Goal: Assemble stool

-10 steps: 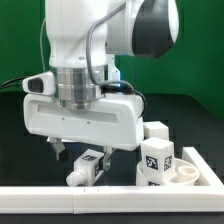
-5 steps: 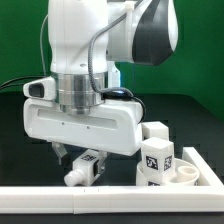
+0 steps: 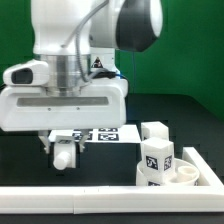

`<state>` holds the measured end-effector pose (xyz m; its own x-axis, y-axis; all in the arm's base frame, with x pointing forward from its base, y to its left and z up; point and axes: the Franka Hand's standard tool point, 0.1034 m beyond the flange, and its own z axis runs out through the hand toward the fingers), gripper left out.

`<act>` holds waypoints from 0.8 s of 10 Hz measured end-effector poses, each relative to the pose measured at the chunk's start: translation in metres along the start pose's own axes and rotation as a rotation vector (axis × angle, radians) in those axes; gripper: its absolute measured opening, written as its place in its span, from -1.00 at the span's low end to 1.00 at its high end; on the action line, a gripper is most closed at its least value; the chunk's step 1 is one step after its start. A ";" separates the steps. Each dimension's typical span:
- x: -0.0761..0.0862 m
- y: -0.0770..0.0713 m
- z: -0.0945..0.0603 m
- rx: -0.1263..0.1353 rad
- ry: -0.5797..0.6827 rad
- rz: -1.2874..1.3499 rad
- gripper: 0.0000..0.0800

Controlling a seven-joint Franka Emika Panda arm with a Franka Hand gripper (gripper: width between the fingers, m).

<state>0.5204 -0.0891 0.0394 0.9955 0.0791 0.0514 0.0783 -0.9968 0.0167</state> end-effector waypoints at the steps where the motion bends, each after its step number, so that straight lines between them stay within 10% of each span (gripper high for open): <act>1: 0.000 0.001 0.001 -0.026 0.012 0.017 -0.20; 8: -0.009 0.017 -0.005 -0.066 -0.013 -0.681 -0.20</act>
Offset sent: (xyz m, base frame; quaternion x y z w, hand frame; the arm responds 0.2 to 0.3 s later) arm 0.0000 0.0000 0.0000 0.0000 0.0000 -0.1296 0.9916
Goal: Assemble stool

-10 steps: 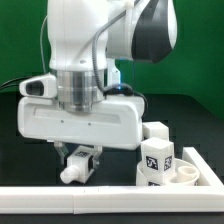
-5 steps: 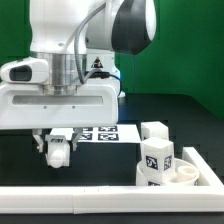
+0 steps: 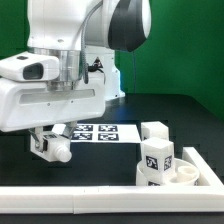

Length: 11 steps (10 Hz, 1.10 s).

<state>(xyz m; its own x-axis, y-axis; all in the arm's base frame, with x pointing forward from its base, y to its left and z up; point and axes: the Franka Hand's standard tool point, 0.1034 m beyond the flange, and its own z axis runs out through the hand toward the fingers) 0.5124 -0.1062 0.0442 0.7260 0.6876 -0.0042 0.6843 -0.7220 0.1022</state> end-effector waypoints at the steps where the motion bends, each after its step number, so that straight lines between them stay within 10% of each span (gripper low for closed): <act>1: -0.017 0.007 0.000 -0.023 0.012 0.023 -0.20; 5: -0.023 0.004 -0.001 -0.044 -0.020 -0.366 -0.20; 8: 0.007 -0.031 -0.008 -0.004 -0.009 -0.451 -0.20; 11: 0.005 -0.031 -0.008 -0.004 -0.025 -0.592 -0.20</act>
Offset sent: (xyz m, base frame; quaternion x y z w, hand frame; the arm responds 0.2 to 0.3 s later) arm 0.0000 0.0000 0.0000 0.0000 0.0000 -0.1938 0.9810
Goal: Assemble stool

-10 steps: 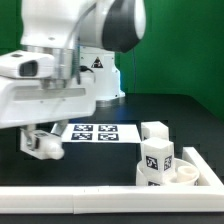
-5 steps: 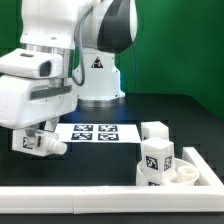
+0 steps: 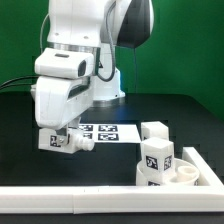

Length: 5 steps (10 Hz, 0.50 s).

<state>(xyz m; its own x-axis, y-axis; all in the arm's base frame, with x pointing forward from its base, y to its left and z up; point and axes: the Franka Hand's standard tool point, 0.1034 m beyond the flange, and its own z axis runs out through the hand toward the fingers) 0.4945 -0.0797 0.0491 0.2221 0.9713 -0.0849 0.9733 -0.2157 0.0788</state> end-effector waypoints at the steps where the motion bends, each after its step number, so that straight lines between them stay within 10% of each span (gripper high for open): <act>1: -0.001 0.000 0.000 0.000 -0.007 -0.053 -0.20; 5: 0.044 -0.022 0.007 0.043 -0.036 -0.286 -0.20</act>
Offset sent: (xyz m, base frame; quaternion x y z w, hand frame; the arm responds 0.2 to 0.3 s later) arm -0.0135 0.0496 -0.0136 0.0731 -0.0365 -0.1551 0.9845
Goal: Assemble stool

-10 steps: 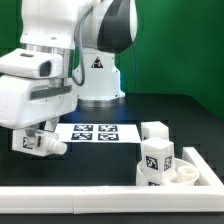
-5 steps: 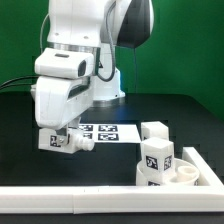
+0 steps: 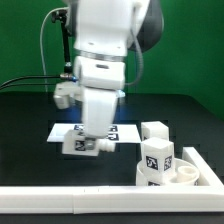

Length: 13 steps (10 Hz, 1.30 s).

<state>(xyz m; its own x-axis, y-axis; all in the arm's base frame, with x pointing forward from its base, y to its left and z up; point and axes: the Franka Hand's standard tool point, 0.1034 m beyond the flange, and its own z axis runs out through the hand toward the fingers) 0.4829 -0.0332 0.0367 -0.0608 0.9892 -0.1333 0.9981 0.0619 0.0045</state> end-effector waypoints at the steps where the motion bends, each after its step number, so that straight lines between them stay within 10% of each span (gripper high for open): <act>1: 0.000 0.002 0.000 -0.054 0.006 -0.047 -0.20; 13: -0.029 -0.021 0.017 0.028 -0.069 -1.030 -0.20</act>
Offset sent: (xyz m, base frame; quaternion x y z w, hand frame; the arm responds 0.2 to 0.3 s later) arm 0.0000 0.0000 0.0000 0.0000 0.0000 -0.2571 0.9664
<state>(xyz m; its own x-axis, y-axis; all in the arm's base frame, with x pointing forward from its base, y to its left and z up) 0.4642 -0.0650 0.0239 -0.8861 0.4489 -0.1156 0.4628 0.8706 -0.1672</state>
